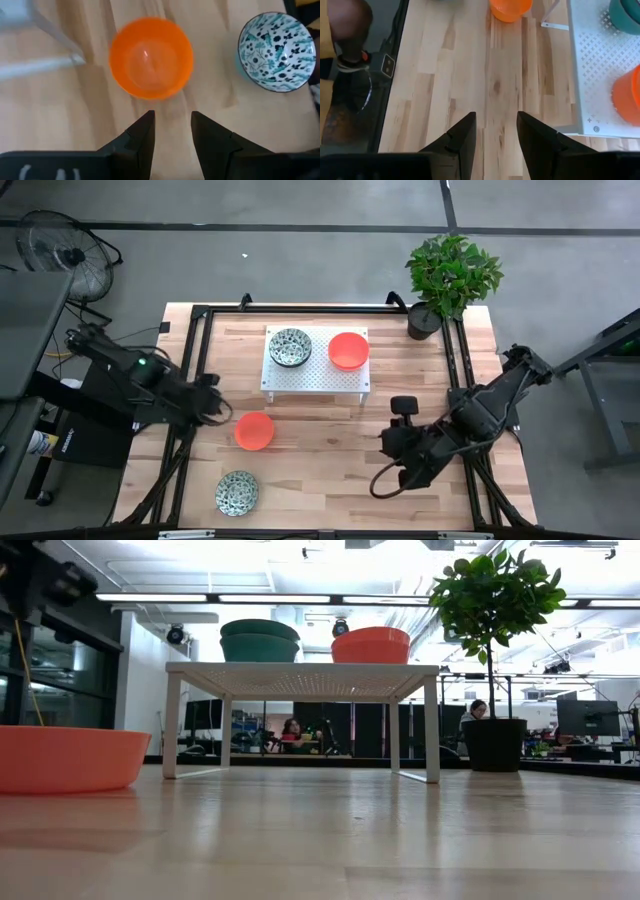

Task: Pick & Place Mini bowls
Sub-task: Stack the green and white patterned bowl on top of the green and white patterned bowl on the shelf

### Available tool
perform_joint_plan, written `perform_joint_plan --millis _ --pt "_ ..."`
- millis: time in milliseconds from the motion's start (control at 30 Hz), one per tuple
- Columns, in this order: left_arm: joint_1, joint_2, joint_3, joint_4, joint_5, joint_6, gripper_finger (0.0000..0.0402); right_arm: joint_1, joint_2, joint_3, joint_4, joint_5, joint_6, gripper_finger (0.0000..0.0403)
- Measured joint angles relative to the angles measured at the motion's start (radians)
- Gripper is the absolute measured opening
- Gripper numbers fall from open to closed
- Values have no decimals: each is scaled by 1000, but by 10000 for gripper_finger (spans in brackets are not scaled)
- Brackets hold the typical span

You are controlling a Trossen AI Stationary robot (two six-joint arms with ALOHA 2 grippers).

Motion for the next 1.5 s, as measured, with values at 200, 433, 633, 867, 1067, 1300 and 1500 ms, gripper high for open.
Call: perform_joint_plan --millis 200,433,633,867,1067,1300,1500 --pt "-15 177 -1 77 44 -213 124 1 0 0 -60 0 0 130" --pt "-177 319 -1 238 -21 -464 124 1 0 0 -117 -15 -2 130" --pt "-370 413 -1 293 -127 -743 124 8 0 0 -118 -16 -24 130" --pt "-480 528 -1 362 -155 -954 124 7 0 0 -120 -16 -48 130" --pt "-512 591 -1 417 -154 -1041 124 7 0 0 -121 -16 -53 130" --pt "-511 621 -1 476 -145 -1056 124 7 0 0 -138 -21 -57 130" --pt "-511 621 -1 490 -144 -1063 124 7 0 0 -140 -30 -57 130"
